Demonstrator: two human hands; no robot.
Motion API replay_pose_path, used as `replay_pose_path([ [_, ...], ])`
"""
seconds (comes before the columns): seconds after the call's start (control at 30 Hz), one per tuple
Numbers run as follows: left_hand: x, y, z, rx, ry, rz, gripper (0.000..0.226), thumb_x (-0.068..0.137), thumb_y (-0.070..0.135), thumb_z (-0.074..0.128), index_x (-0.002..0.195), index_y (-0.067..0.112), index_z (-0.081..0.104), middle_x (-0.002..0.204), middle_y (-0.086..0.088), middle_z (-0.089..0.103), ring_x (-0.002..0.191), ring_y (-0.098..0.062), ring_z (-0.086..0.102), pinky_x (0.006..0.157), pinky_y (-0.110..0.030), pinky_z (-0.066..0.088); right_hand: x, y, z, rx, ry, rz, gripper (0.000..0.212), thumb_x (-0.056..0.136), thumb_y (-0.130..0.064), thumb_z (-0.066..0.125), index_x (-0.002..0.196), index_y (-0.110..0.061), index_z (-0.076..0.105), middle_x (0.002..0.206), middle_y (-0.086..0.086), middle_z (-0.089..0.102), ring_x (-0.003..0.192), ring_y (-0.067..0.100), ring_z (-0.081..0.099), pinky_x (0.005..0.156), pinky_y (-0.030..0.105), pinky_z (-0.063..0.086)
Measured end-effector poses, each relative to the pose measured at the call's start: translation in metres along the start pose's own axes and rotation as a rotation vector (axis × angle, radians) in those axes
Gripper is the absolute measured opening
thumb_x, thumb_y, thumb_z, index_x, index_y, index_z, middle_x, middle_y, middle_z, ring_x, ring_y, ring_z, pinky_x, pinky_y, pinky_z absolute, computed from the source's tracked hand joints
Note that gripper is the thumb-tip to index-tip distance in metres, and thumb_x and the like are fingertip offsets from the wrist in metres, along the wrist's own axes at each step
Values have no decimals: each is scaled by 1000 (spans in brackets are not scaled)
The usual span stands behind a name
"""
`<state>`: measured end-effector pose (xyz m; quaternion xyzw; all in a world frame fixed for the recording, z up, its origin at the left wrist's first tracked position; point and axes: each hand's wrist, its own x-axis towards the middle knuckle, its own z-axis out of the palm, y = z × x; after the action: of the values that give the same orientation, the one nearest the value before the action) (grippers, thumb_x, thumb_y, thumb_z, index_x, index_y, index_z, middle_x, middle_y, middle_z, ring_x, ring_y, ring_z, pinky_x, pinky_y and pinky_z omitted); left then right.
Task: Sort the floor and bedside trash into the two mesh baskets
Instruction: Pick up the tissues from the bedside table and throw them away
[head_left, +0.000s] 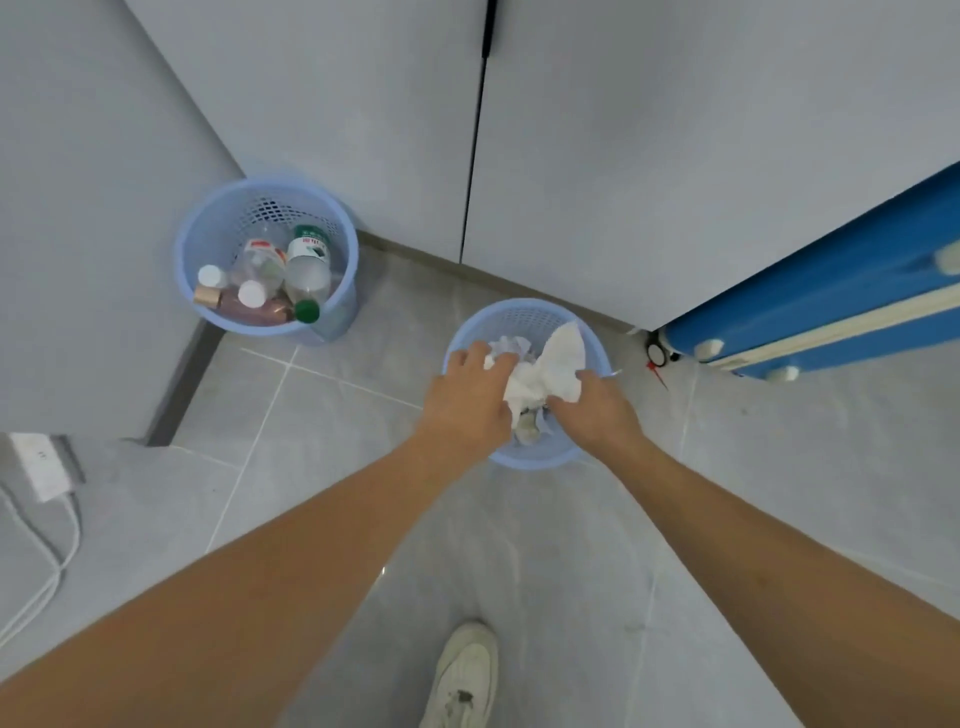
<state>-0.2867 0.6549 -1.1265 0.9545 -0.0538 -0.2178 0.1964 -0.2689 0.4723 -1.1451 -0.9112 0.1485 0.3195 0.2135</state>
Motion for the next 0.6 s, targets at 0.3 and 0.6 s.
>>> replay_pose_path([
  [0.3, -185, -65, -97, -247, 126, -75, 26, 93, 30, 52, 118, 35, 56, 111, 17, 52, 109, -8, 52, 75, -30, 54, -154, -95, -8, 18, -186, -189, 11, 91, -26, 60, 101, -24, 64, 98, -3, 66, 87, 16, 64, 82, 34, 54],
  [0.6, -388, -169, -235, -329, 376, -437, 25, 94, 20, 64, 109, 39, 56, 102, 24, 55, 98, 3, 56, 75, -23, 55, -344, -294, 47, -86, -413, -605, 22, 90, -24, 54, 109, -27, 64, 97, -8, 68, 93, 14, 63, 84, 30, 49],
])
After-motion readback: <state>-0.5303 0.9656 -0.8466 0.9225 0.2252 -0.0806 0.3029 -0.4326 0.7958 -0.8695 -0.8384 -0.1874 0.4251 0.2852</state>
